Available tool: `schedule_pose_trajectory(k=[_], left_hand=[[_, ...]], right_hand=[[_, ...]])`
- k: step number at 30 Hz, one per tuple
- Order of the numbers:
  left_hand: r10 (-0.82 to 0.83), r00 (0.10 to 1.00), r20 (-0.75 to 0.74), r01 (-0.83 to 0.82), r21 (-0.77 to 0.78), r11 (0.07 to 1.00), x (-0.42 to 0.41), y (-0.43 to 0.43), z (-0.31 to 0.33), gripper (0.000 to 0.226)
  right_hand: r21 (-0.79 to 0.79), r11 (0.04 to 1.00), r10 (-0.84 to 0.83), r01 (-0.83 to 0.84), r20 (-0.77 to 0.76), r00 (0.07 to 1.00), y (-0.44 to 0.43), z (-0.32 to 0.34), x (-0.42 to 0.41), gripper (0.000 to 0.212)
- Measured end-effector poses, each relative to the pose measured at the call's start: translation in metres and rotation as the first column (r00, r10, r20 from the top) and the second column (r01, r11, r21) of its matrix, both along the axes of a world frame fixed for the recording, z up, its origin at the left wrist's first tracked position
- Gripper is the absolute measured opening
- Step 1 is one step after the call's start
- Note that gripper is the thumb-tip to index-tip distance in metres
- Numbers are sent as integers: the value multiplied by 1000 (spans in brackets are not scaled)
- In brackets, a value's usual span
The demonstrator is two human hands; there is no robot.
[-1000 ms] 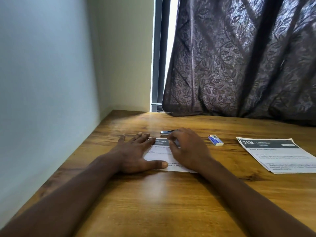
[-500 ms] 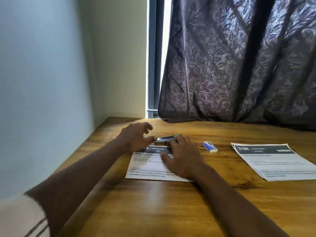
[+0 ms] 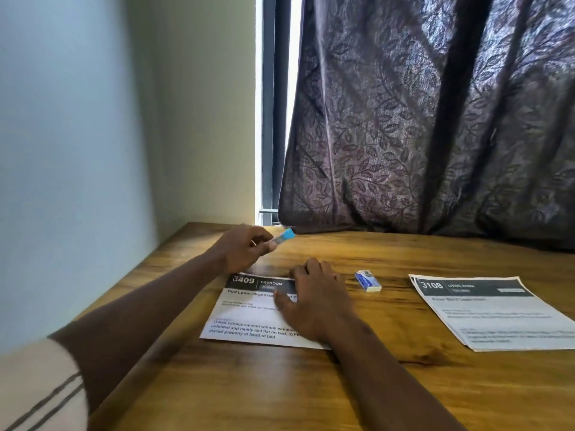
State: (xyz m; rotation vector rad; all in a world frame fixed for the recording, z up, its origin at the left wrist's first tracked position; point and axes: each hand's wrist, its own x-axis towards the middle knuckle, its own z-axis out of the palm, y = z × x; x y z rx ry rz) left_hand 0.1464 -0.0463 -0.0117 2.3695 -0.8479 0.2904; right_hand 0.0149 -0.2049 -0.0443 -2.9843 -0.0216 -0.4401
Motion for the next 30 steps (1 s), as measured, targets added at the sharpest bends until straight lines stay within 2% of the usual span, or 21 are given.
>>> schedule_pose_trajectory(k=[2,4,6,8,10,12,15,19,23,30], left_hand=[[-78,993,-93,56,-211,976,-13,15,-4,18],[-162,965,-204,84,-346,934,-27,28,-9,29],[-215,940,-266,112,-356,928,-42,33,-11,36],[-206,951,-232,133,-294,947,-51,31,-12,37],[-186,972,-141,147,-249,957,-53,25,-15,37],[-186,980,-67,166,-235,958,-49,25,-20,34],[-216,975,-44,200,-236,951,-47,26,-27,28],[-263,963,-50,245,-240,940,-46,26,-28,31],[-263,962,-69,242,-224,944,-44,26,-29,34],[-249,958,-145,221,-185,958,-43,24,-30,34]], right_hand=[[77,997,26,-31,70,997,-2,0,3,57],[304,948,32,-95,206,978,-1,1,7,55],[564,802,18,-199,309,951,4,4,8,52],[724,626,46,-289,335,941,12,7,6,43],[838,423,73,-345,348,935,16,8,3,28],[879,297,69,-373,370,927,16,7,1,18],[879,291,71,-378,375,924,14,5,-1,18],[835,384,97,-395,389,916,16,4,-1,29],[790,469,123,-395,384,915,16,3,-1,30],[780,495,142,-383,362,921,15,2,0,28]])
